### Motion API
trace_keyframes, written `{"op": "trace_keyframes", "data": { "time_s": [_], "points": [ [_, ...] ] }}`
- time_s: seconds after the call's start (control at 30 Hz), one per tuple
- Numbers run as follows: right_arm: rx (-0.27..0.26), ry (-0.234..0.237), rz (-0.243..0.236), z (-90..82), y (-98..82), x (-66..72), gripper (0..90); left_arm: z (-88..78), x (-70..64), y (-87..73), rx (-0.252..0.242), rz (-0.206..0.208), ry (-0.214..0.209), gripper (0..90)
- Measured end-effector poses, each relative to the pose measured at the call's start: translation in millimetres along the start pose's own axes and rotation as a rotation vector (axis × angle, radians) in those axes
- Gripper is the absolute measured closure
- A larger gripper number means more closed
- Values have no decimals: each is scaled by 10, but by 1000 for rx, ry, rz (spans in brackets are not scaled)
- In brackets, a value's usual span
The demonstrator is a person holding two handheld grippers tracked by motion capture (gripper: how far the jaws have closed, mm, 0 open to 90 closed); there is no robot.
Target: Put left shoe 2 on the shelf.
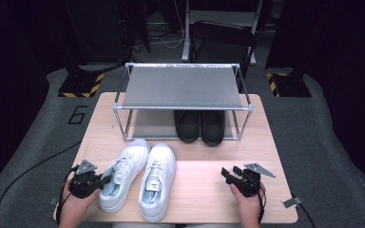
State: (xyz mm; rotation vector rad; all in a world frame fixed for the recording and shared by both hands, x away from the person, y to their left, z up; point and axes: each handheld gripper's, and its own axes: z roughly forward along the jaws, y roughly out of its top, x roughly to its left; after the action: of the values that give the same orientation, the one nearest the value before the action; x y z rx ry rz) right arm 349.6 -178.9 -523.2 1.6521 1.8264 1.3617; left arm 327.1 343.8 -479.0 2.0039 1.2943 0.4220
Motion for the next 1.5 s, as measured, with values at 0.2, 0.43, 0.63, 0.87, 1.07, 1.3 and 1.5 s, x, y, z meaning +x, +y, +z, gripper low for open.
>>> {"op": "trace_keyframes", "data": {
  "time_s": [0.2,0.43,0.63,0.87,1.07,1.3,1.5],
  "points": [
    [6,0,7,2,-1,6,411,1,12,-8,-7,-5,0,787],
    [9,2,12,2,-1,-4,411,-6,9,-33,-33,-23,5,811],
    [10,3,18,2,-3,-9,411,-14,3,-44,-43,-46,9,820],
    [4,6,17,8,-4,-19,411,-8,16,-28,-38,-53,2,803],
    [6,6,22,9,-6,-24,411,-7,28,34,2,-23,-18,746],
    [8,9,17,17,-12,-30,412,-10,44,65,-1,-11,-32,672],
    [14,9,28,16,-13,-39,411,5,81,110,2,-27,-51,632]
  ]
}}
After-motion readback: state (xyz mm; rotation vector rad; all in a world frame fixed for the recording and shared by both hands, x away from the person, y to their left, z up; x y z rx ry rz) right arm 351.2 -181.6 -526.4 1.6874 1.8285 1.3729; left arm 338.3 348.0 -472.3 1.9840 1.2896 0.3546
